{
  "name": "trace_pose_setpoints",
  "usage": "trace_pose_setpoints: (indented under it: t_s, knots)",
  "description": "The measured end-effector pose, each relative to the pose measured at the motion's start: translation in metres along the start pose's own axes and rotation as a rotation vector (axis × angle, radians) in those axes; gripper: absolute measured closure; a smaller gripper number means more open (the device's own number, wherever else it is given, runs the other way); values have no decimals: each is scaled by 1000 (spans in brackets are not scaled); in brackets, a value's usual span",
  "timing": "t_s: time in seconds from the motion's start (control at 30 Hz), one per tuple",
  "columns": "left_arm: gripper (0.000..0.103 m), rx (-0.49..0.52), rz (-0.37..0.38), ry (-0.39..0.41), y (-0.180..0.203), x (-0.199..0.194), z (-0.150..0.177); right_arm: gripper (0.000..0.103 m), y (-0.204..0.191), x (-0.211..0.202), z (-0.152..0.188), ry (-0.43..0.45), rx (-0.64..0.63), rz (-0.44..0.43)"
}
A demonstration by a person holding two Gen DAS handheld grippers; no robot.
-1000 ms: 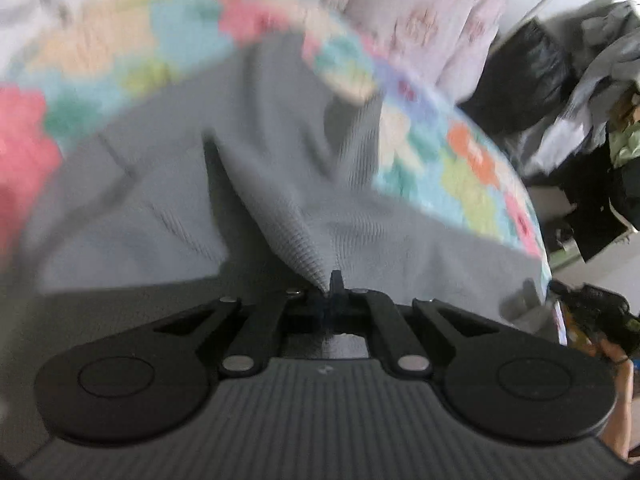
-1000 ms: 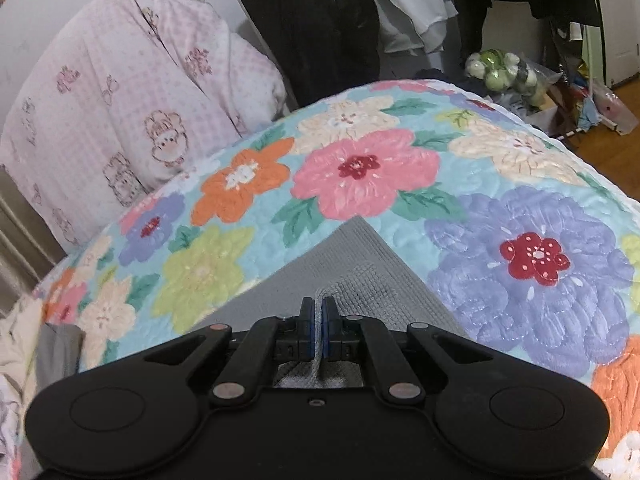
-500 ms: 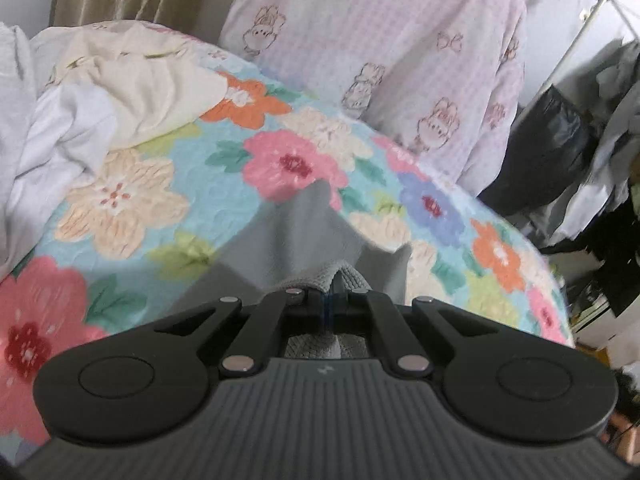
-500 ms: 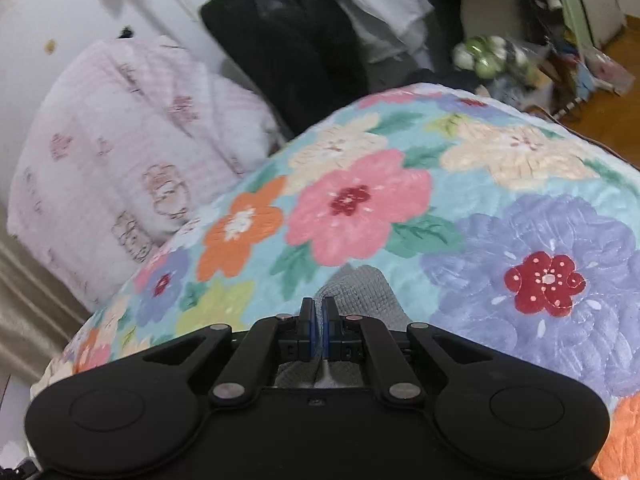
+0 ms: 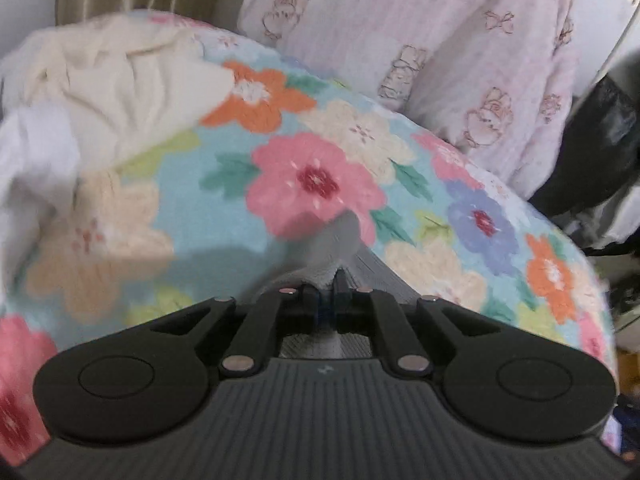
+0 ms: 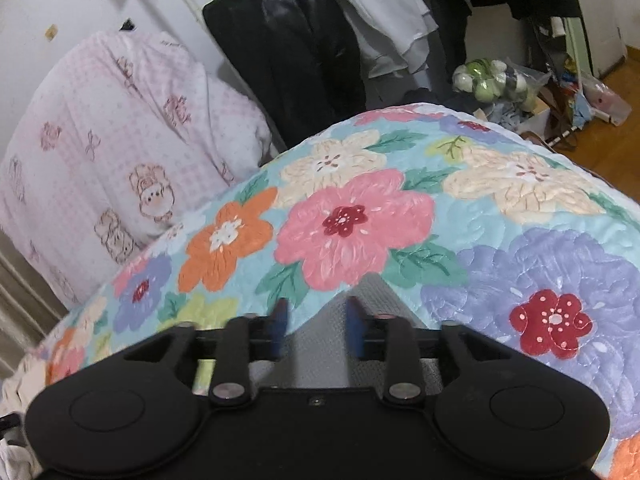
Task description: Fold clothes
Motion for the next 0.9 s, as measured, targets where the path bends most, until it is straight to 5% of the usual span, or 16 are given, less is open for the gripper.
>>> trace_pose_setpoints:
  t_s: [0.1,0.2,0.33,0.4,0.67,0.9]
  knots:
    - [72,123,38,35,7,-35,9,55,-13,-15,-2,34,-50,-36]
    - [62,231,6,48,2,-73,18,55,-42,-20,8,4,-120,-125]
    - [59,168,-23,-10,-33,-107,29,55,-93,-22,44,-92,-214,-263]
    - [42,84,-66,-53,-63,-116,40,55,-124,-27,71,-153,-252,-346]
    - [42,-11,72,-56,-125,-147,79,55,-224,-69,164,-302,-535,-640]
    - [45,142,167,-141,-109,-142,99,55,-234,-65,195,-380,-577,-649]
Point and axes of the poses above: each gripper's, at about its wrist camera, not at the fingertips, and x roughly the way its jaws point, y to its right, z to its underside, the point moved 2 cm from there along x, roughly the way its jaws point, and after that the axes turned 12 degrees about y, right-handed, at the moved point
